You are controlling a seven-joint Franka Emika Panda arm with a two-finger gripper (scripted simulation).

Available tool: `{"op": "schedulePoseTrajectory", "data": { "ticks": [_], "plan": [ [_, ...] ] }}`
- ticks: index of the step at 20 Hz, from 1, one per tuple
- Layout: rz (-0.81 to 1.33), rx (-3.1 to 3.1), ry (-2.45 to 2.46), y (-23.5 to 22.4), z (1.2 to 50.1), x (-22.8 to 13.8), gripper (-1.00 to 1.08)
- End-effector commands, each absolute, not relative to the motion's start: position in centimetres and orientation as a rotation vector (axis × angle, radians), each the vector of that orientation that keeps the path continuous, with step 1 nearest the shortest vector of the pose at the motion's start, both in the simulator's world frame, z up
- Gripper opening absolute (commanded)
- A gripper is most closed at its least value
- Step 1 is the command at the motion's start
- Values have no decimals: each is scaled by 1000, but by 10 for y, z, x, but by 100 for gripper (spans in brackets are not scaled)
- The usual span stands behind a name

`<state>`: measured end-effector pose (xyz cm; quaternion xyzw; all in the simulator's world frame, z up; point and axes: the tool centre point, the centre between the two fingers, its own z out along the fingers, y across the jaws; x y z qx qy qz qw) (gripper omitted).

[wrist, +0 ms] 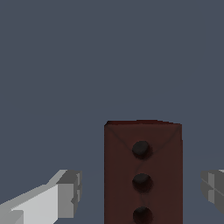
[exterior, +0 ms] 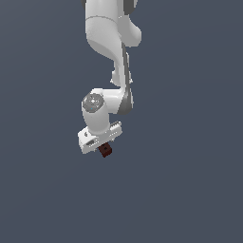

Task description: Pick up the object and move it to a goal position.

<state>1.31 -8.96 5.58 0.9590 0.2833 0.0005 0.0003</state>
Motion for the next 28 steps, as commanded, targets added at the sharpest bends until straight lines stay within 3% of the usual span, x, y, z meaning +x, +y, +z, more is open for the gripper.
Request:
{"op": "schedulePoseTrajectory", "data": {
  "ticks": [1, 8, 9, 28],
  "plan": [
    [0, 3012, 892, -89, 42, 12, 100],
    [0, 3012, 893, -90, 27, 13, 100],
    [0, 3012, 893, -90, 27, 13, -100],
    [-1, 3012, 893, -87, 52, 14, -100]
  ]
}}
